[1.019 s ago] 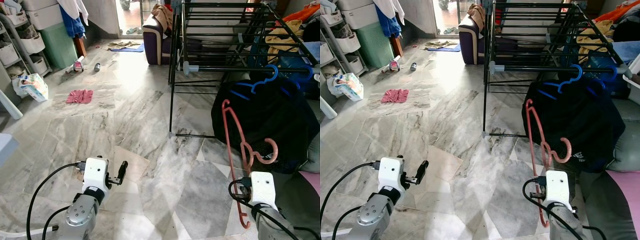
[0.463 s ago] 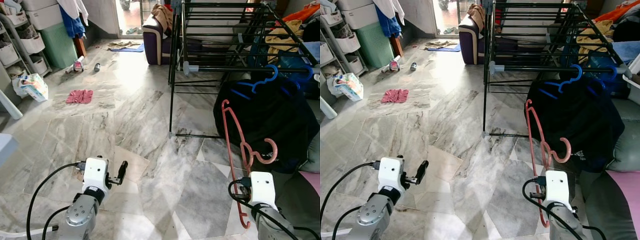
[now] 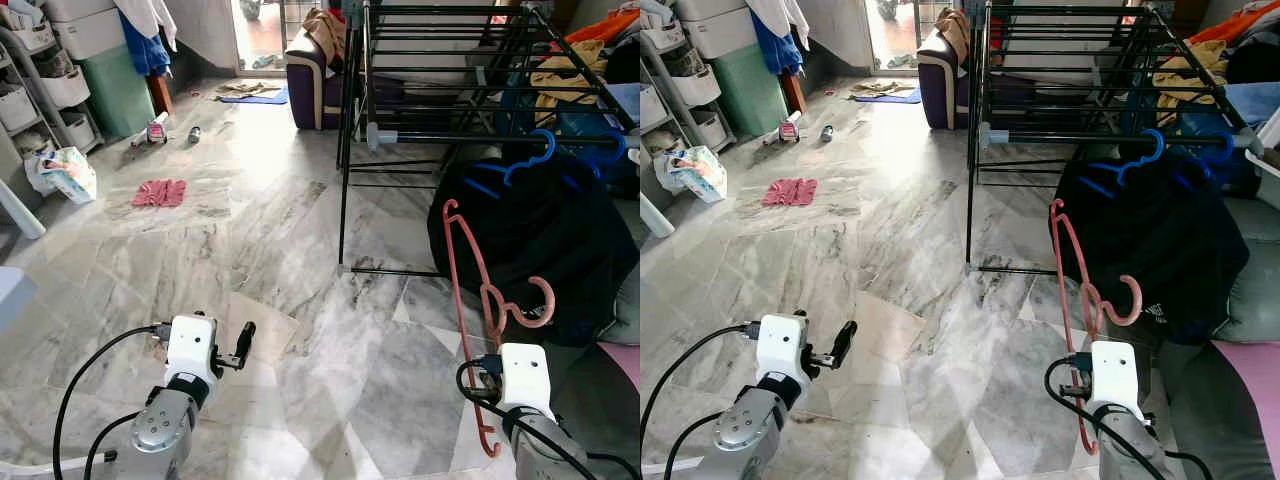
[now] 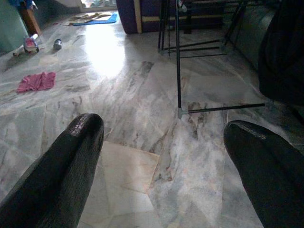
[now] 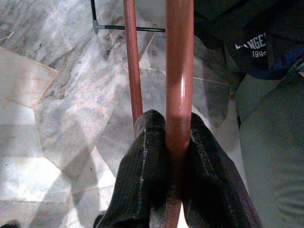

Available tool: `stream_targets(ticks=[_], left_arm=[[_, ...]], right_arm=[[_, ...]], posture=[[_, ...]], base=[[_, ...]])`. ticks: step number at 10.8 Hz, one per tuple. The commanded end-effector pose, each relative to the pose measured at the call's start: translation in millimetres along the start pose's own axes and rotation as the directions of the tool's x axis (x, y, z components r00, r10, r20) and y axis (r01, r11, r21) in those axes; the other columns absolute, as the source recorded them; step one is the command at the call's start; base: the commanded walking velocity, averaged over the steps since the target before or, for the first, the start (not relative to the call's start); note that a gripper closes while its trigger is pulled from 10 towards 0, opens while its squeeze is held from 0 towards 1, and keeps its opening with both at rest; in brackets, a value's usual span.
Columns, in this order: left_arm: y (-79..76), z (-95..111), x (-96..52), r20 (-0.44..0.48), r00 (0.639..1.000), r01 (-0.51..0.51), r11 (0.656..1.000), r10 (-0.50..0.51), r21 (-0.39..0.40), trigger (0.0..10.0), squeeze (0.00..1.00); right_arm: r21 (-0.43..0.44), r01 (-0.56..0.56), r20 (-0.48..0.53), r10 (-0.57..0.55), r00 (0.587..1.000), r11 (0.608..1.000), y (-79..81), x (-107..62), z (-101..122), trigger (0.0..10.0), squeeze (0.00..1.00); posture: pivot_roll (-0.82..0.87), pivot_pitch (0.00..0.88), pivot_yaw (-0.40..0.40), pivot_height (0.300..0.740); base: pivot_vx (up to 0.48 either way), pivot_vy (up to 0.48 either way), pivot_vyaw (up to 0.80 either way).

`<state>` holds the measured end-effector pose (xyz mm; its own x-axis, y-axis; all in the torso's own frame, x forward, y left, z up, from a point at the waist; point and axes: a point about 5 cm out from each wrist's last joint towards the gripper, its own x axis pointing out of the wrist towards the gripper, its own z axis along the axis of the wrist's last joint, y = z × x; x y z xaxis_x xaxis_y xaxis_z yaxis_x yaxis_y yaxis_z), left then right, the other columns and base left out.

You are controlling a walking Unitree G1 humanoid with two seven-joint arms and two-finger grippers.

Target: Hang hanger

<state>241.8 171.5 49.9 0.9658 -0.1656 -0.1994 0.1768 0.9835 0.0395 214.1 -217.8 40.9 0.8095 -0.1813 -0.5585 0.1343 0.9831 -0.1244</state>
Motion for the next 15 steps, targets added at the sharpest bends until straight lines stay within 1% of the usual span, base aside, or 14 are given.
stream_targets(ticks=[1, 5, 7, 8, 14, 15], left_arm=[[-5.3, 7.2, 4.8, 0.042, 0.999, -0.012, 1.000, 0.011, 0.023, 10.0, 0.00], [-5.7, 6.8, 4.2, 0.041, 0.999, -0.013, 1.000, 0.012, 0.024, 10.0, 0.00], [-6.5, 5.8, 3.1, 0.038, 0.999, -0.015, 1.000, 0.014, 0.023, 10.0, 0.00], [-7.0, 5.1, 2.2, 0.036, 0.999, -0.014, 1.000, 0.013, 0.022, 10.0, 0.00], [-8.2, 6.4, 2.5, 0.050, 0.999, -0.008, 1.000, 0.007, 0.007, 10.0, 0.00], [-7.4, 6.2, 2.2, 0.051, 0.999, -0.016, 1.000, 0.016, -0.013, 10.0, 0.00]], right_arm=[[0.010, -0.041, 0.126, 0.039, 0.991, 0.999, 5.9, 1.3, 16.5, 10.0, 0.00], [0.003, -0.046, 0.127, 0.046, 0.991, 0.999, 5.5, 2.7, 17.4, 10.0, 0.00], [-0.020, -0.051, 0.109, 0.052, 0.993, 0.999, 7.4, 3.1, 14.8, 10.0, 0.00], [0.015, -0.066, 0.131, 0.064, 0.989, 0.998, 9.3, 2.1, 17.1, 10.0, 0.00], [0.006, -0.051, 0.152, 0.050, 0.987, 0.999, 5.5, 2.5, 20.1, 10.0, 0.00], [0.008, -0.051, 0.165, 0.049, 0.985, 0.999, 5.9, 2.4, 21.9, 10.0, 0.00]], posture=[[-0.01, 0.009, -0.013, 0.740], [-0.01, 0.014, -0.021, 0.740], [-0.01, 0.017, -0.021, 0.740], [-0.01, 0.019, -0.020, 0.740], [-0.01, 0.022, -0.020, 0.740], [-0.01, 0.021, -0.018, 0.740]], base=[[0.000, 0.000, 0.00], [0.000, 0.000, 0.00], [0.000, 0.000, 0.00], [0.000, 0.000, 0.00], [0.000, 0.000, 0.00], [0.000, 0.000, 0.00]])
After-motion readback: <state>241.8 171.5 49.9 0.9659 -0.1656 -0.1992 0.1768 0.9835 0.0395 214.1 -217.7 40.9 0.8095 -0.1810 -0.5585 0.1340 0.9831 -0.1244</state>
